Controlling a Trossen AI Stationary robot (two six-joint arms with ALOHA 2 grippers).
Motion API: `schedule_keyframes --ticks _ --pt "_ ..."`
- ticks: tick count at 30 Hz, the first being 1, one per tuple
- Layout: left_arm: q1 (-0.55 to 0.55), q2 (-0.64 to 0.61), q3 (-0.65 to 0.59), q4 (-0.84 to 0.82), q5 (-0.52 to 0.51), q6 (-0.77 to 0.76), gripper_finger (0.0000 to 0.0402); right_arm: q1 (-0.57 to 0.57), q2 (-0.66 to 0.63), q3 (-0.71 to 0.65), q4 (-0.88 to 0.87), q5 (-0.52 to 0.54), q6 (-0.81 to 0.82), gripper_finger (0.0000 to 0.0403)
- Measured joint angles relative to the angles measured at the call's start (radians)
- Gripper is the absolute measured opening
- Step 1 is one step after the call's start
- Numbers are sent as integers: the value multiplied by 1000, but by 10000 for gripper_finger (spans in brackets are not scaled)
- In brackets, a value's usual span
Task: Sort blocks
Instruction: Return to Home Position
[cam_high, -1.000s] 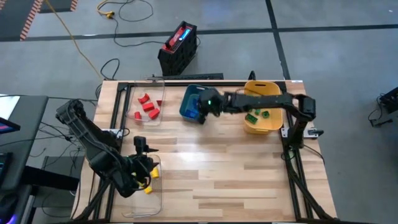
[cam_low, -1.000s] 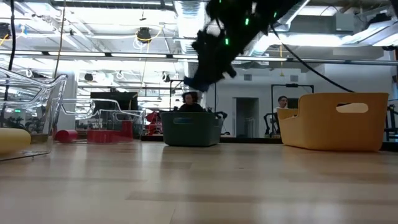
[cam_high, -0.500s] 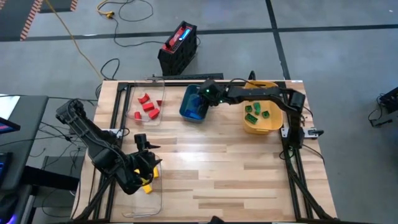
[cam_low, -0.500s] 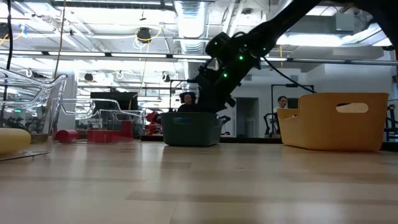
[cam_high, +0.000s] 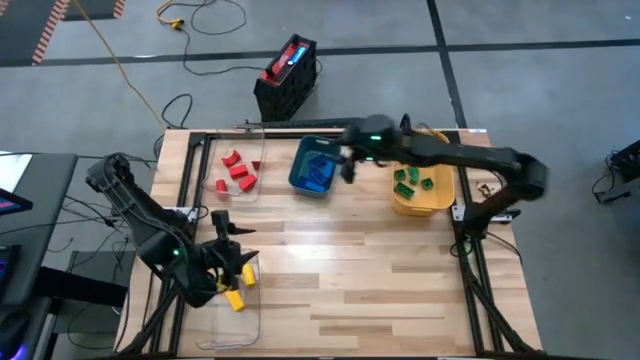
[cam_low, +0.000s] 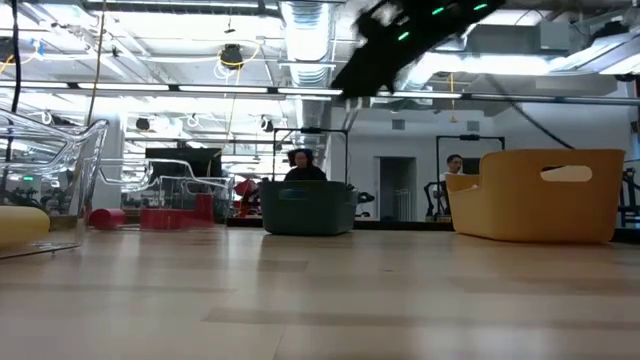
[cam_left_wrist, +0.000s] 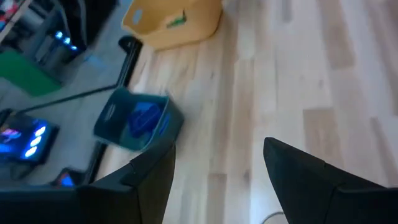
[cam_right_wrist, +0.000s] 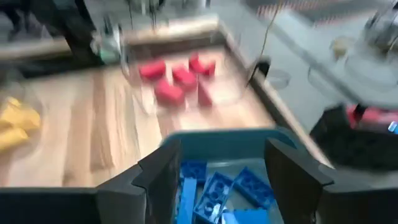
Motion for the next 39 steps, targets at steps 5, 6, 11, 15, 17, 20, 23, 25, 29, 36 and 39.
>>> schedule_keyframes --ticks 5,6,11,15,17,20,23,25,29,36,39 --pt "-4 -170 -282 340 -10 88 238 36 -277 -279 142 28 14 239" --pt "6 -210 -347 426 -8 127 238 48 -326 -339 174 41 16 239" --pt "150 -401 -657 929 132 353 238 83 -539 -586 367 63 46 239" --pt "334 -533 -813 1181 356 456 227 81 -694 -697 398 79 58 238" --pt "428 -582 -849 1186 410 456 216 82 -774 -747 393 97 59 232" --pt "524 -620 -870 1162 468 448 199 81 -897 -833 395 106 77 219" --pt "559 -640 -883 1173 477 457 181 81 -1008 -927 397 116 111 207" --pt "563 -656 -901 1175 472 460 171 81 -1070 -986 396 117 138 200" --pt "557 -697 -963 1195 469 434 152 83 -1170 -1067 414 119 175 187" --pt "473 -772 -1094 1231 351 335 122 115 -1321 -1193 417 120 222 161" --pt "417 -782 -1101 1229 246 340 108 146 -1383 -1229 382 158 251 147"
